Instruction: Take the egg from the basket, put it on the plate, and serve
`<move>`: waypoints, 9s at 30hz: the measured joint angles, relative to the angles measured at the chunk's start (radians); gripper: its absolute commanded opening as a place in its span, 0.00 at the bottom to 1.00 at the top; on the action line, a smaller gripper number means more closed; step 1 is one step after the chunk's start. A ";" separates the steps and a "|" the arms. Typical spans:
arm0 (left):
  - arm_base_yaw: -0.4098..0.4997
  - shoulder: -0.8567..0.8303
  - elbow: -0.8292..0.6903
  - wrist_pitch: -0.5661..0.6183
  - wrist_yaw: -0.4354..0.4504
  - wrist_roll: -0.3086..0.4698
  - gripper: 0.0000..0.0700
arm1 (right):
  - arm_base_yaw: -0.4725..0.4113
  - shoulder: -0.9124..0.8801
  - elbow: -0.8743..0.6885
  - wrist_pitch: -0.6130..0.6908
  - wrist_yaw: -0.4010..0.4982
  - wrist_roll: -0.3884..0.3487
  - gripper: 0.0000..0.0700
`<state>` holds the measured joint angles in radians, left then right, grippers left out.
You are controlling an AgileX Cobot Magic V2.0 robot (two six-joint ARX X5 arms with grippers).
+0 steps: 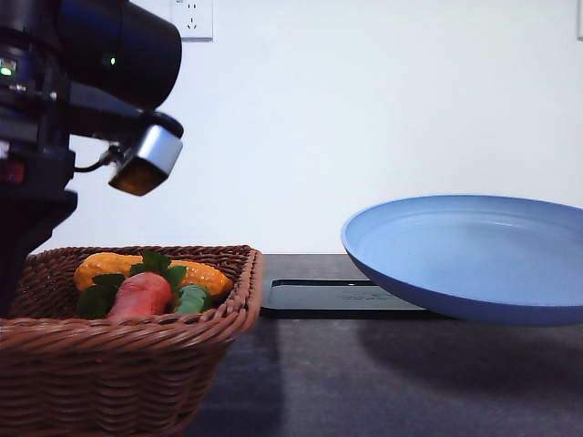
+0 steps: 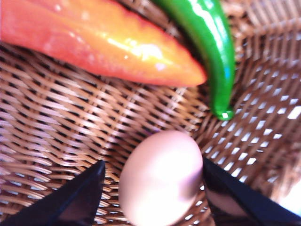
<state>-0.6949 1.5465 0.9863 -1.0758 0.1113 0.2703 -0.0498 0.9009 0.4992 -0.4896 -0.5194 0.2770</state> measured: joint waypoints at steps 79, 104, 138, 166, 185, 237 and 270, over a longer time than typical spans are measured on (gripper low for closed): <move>0.000 0.022 0.060 -0.118 -0.099 -0.024 0.44 | 0.000 0.000 0.000 0.010 0.000 0.000 0.00; -0.092 0.022 0.468 0.428 0.164 -0.260 0.44 | 0.102 0.000 0.000 0.007 -0.058 0.018 0.00; -0.283 0.270 0.466 0.468 0.003 -0.262 0.63 | 0.110 0.000 0.000 -0.040 -0.079 0.027 0.00; -0.190 0.002 0.553 0.240 -0.047 -0.262 0.70 | 0.105 0.301 0.141 -0.113 -0.095 -0.014 0.00; -0.047 -0.484 0.553 0.056 -0.268 -0.262 0.70 | 0.089 0.975 0.787 -0.071 -0.072 -0.042 0.00; 0.301 -0.441 0.420 0.141 -0.377 -0.183 0.00 | 0.272 0.491 0.938 -0.310 0.346 -0.188 0.00; 0.434 -1.074 -0.367 0.640 -0.212 -0.323 0.00 | 0.473 -0.222 0.047 0.449 0.682 -0.202 0.00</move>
<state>-0.2611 0.4725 0.6197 -0.4358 -0.1009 -0.0525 0.4236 0.6788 0.5461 -0.0403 0.1623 0.0746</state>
